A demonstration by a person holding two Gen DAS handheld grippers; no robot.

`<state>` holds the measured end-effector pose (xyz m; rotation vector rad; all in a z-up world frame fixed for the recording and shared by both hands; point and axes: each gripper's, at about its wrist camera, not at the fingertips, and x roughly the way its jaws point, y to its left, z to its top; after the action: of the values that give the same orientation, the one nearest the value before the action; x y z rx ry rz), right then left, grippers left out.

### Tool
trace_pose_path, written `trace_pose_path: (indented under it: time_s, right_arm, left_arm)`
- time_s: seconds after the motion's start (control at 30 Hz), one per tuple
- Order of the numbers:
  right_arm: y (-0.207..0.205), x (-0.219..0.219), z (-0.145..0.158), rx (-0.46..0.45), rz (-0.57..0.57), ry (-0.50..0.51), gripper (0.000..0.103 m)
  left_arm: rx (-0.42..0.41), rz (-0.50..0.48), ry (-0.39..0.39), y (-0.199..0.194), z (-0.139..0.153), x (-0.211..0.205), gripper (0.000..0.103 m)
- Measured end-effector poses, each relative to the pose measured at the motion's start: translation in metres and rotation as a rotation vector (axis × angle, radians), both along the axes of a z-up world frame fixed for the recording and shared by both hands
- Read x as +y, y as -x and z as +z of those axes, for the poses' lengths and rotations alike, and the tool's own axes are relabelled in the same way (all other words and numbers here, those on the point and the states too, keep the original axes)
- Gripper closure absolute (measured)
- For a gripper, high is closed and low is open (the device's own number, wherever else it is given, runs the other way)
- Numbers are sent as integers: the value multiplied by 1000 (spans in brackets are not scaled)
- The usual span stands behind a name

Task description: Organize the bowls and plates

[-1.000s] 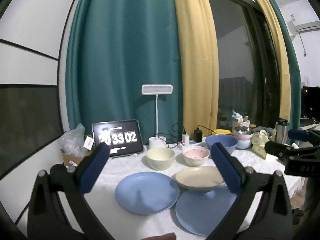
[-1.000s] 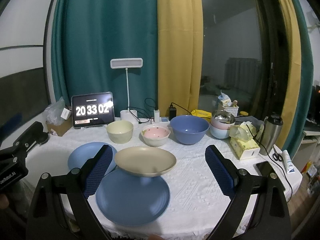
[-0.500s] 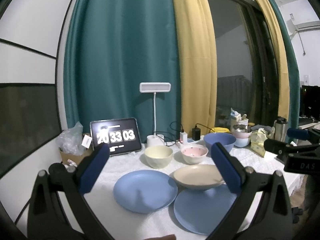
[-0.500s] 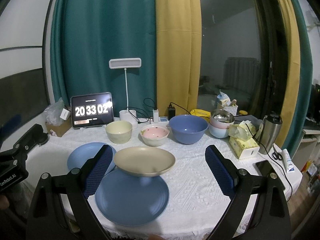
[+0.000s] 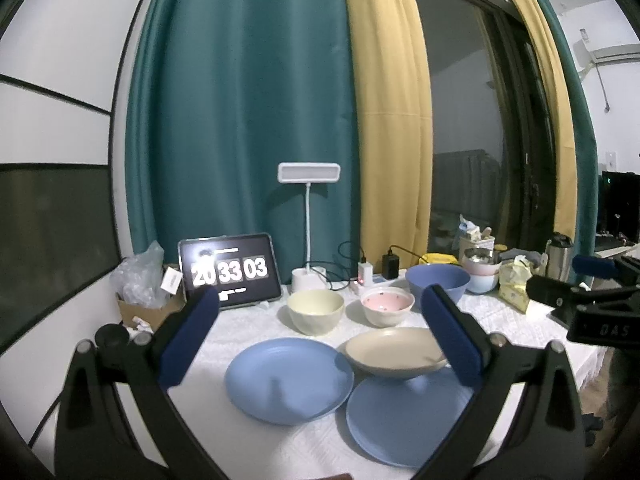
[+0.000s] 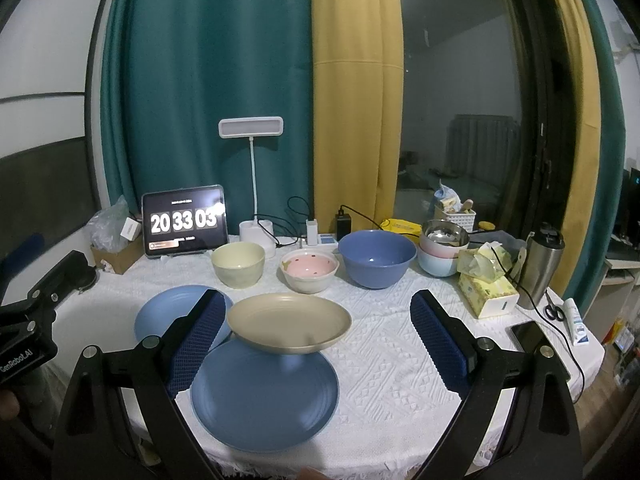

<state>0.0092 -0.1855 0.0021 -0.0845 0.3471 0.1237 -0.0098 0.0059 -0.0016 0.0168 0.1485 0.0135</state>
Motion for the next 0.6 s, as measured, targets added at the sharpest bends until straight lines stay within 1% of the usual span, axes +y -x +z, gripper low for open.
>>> trace_pose_path:
  time_s: [0.6]
  right_arm:
    - [-1,0,0,1,0,-1,7]
  left_arm:
    - [3,0,2,-1,1,0,2]
